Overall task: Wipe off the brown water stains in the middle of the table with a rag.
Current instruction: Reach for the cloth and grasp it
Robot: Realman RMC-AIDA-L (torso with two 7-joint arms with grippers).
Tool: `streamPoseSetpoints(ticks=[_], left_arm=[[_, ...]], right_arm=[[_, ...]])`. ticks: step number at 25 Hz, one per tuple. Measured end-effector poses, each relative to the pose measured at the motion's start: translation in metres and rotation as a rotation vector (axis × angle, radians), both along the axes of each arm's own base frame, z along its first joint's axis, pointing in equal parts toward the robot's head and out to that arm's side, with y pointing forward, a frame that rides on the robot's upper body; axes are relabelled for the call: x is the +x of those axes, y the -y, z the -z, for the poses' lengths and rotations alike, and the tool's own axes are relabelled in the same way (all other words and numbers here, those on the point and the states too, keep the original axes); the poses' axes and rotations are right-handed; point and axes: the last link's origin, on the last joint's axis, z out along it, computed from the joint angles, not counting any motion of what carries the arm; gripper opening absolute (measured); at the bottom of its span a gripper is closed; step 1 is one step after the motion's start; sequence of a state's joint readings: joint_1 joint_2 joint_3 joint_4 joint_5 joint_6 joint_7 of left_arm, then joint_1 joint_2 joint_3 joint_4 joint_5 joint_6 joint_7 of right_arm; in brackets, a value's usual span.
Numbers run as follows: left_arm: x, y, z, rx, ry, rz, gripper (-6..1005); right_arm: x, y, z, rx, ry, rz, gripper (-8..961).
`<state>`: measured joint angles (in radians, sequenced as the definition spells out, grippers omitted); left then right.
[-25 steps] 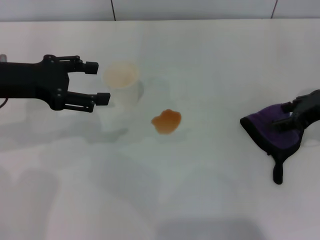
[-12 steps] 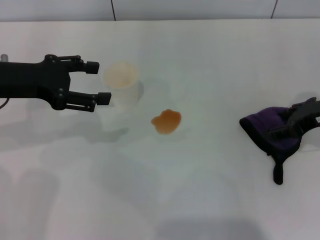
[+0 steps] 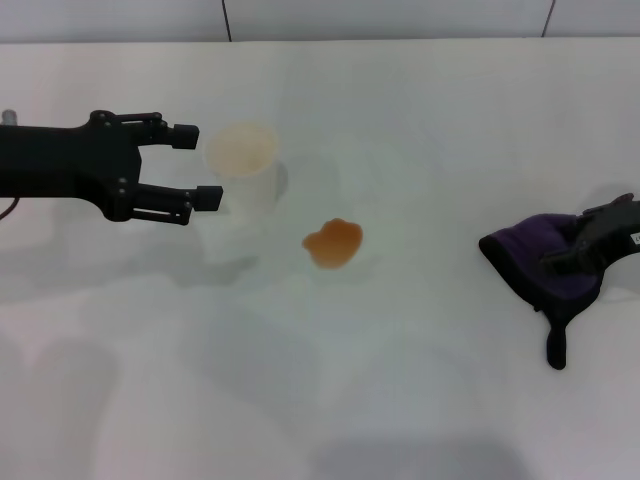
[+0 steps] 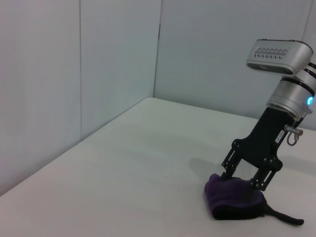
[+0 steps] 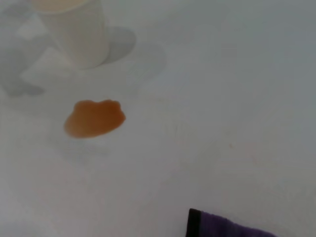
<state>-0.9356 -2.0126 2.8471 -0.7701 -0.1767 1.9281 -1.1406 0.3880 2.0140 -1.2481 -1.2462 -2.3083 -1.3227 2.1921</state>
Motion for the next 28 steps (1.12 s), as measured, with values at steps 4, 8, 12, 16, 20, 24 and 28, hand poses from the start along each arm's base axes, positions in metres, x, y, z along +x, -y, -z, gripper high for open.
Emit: streamPoseSetpoints(ticks=[4, 8, 12, 16, 20, 24, 28], left_arm=[[-0.0007, 0.0004, 0.0000, 0.000, 0.001, -0.002, 880], [-0.0007, 0.0007, 0.0004, 0.000, 0.001, -0.002, 880], [-0.0006, 0.0010, 0.0012, -0.001, 0.003, -0.003, 880], [-0.0004, 0.0015, 0.0020, -0.003, 0.004, -0.003, 880], [0.0000, 0.0017, 0.0026, -0.004, 0.006, -0.002, 880], [0.0009, 0.0013, 0.0029, 0.000, 0.013, 0.000, 880], [0.0007, 0.0017, 0.0028, 0.000, 0.014, 0.000, 880]], right_arm=[[0.0001, -0.0004, 0.0009, 0.000, 0.006, -0.004, 598], [0.0015, 0.0004, 0.0021, 0.001, 0.013, -0.005, 531], [0.0020, 0.0007, 0.0014, 0.001, 0.028, -0.010, 474], [0.0020, 0.0007, 0.0008, 0.001, 0.034, -0.011, 449], [-0.0003, -0.0001, -0.0006, 0.005, 0.037, -0.021, 313], [-0.0009, 0.0001, -0.0008, 0.003, 0.039, -0.024, 180], [-0.0036, 0.0010, 0.0009, -0.009, 0.039, -0.036, 87]])
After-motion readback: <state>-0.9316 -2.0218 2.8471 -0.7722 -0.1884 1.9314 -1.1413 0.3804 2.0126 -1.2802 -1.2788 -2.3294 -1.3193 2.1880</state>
